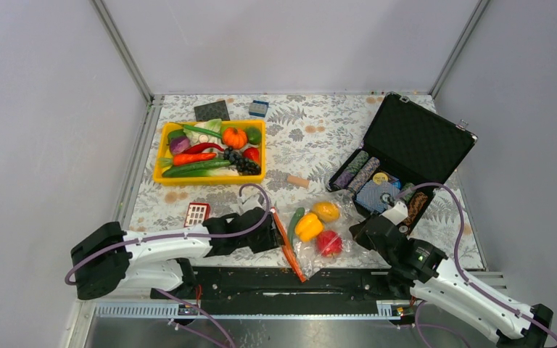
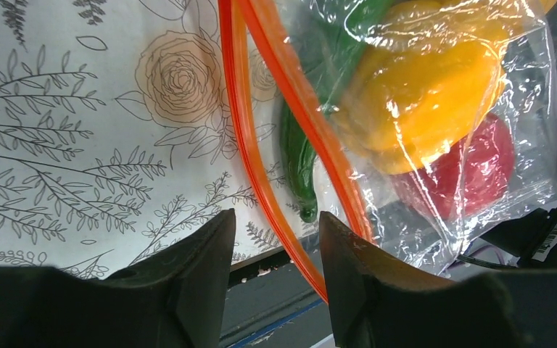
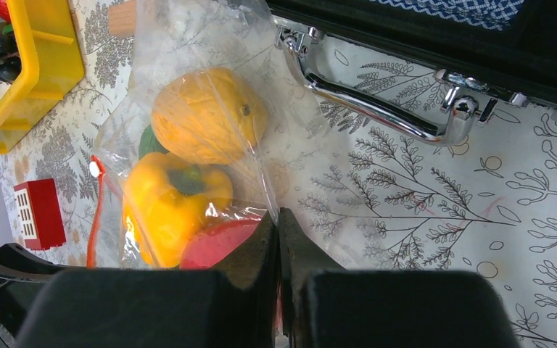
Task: Open the zip-top bag and remove the fake food
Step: Pick up the fake vegetable from the zipper food storage bag.
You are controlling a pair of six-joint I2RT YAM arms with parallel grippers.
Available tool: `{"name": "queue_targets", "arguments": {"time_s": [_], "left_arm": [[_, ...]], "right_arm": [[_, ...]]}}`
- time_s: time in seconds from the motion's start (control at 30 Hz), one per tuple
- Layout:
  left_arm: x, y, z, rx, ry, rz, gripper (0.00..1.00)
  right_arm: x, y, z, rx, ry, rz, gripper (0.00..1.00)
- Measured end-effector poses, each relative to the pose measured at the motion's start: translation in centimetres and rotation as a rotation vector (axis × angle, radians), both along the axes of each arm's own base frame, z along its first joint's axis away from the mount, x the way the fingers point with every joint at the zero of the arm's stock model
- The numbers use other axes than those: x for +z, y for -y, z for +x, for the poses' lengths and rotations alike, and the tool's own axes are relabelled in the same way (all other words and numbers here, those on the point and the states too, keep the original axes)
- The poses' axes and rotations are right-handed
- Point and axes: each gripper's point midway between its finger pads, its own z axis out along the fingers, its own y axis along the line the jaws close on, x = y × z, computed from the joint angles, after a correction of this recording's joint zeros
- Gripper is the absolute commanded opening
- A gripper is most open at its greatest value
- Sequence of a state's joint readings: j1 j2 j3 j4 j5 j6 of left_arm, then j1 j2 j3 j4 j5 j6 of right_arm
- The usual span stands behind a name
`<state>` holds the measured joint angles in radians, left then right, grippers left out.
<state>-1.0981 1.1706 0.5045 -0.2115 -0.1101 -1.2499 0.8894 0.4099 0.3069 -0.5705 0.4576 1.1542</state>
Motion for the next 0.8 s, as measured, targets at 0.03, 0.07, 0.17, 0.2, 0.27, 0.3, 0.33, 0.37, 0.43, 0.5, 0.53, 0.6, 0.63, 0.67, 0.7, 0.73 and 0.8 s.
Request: {"name": "queue_targets", "arguments": {"time_s": [0.03,0.07,0.17,0.2,0.27,0.3,0.33,0.37,0.43,0.5,0.53,0.6,0.63,0.67,0.7,0.73,0.8], "left_arm": [[-0.1,0.1,-0.1,-0.004,0.000,0.001,0.46],[-0.1,0.2,-0.2,-0.009,0.001,-0.001,0.46],[0.0,0.7,-0.2,-0.016,0.005,-0.010,0.46],[0.1,0.8,-0.2,-0.018,0.007,-0.012,0.46],[0.5,1.3,0.0,-0.021,0.014,-0.022,0.44],[0.8,1.6,0.1,-0.023,0.019,-0.029,0.43],[1.0,1.9,0.2,-0.025,0.025,-0.038,0.42],[1.2,2.1,0.4,-0.026,0.030,-0.044,0.42],[1.5,2.6,0.6,-0.032,0.039,-0.050,0.40],[1.4,3.0,0.7,-0.037,0.041,-0.047,0.39],[1.3,3.1,0.8,-0.039,0.041,-0.042,0.39],[0.9,3.3,0.9,-0.046,0.038,-0.027,0.38],[0.7,3.3,0.9,-0.050,0.037,-0.018,0.38],[0.6,3.4,0.9,-0.053,0.038,-0.012,0.38],[0.5,3.4,0.9,-0.056,0.041,-0.002,0.37],[0.5,3.4,1.0,-0.057,0.045,0.002,0.37],[0.5,3.5,1.3,-0.058,0.056,0.017,0.36]], "right_arm": [[0.0,0.0,0.0,-0.001,-0.001,0.001,0.00],[0.0,0.0,0.0,-0.002,-0.002,0.003,0.00],[-0.2,0.0,-0.1,-0.001,-0.007,0.005,0.00],[-0.3,0.0,-0.1,0.000,-0.008,0.004,0.00],[-0.4,0.0,-0.2,-0.001,-0.011,0.003,0.00],[-0.4,0.0,-0.2,-0.002,-0.012,0.004,0.00],[-0.4,0.0,-0.2,-0.003,-0.012,0.004,0.00],[-0.4,0.0,-0.2,-0.003,-0.013,0.005,0.00],[-0.4,0.0,-0.2,-0.004,-0.013,0.007,0.00],[-0.4,0.0,-0.2,-0.004,-0.013,0.007,0.00],[-0.4,0.0,-0.2,-0.004,-0.013,0.007,0.00],[-0.5,0.0,-0.2,-0.005,-0.014,0.007,0.00],[-0.5,0.0,-0.2,-0.006,-0.016,0.007,0.00],[-0.6,0.0,-0.2,-0.007,-0.017,0.007,0.00],[-0.6,0.0,-0.2,-0.008,-0.018,0.008,0.00],[-0.6,0.0,-0.2,-0.008,-0.018,0.008,0.00],[-0.7,0.0,-0.2,-0.009,-0.019,0.008,0.00]]}}
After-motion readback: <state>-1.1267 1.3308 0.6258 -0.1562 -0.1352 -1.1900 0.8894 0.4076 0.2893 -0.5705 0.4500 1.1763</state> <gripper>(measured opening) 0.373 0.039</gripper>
